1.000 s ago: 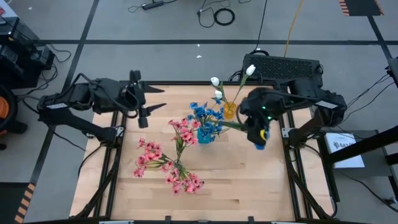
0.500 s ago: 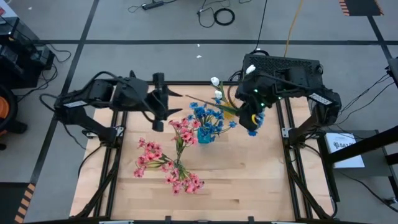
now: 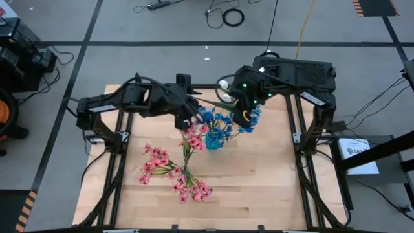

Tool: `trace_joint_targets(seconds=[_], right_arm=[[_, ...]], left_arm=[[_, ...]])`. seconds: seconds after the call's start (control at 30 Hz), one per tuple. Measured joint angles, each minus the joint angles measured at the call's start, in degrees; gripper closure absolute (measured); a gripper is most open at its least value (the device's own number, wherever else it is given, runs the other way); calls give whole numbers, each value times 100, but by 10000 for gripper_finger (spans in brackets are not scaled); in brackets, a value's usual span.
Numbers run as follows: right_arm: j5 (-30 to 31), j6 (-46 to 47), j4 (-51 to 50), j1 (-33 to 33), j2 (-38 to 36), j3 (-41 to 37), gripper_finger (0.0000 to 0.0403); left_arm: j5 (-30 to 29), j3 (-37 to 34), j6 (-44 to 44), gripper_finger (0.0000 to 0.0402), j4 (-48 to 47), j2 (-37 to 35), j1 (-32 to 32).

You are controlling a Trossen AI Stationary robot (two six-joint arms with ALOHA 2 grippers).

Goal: Sort flowers into vase by color
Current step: Put the blue flowers into the blue vase

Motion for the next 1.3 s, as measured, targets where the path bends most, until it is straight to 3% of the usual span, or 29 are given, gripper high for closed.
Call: trace_joint_targets(seconds=[0.13, 0.57, 1.3], right_arm=[[11, -191, 85, -79, 228, 303, 399], [11, -594, 474, -225, 228, 263, 399], [15, -649, 698, -223, 228, 258, 399]], left_arm=[[-65, 0, -50, 189, -213, 5, 181], [-97, 2, -60, 195, -683, -21, 539], [-97, -2, 100, 335, -651, -18, 546]])
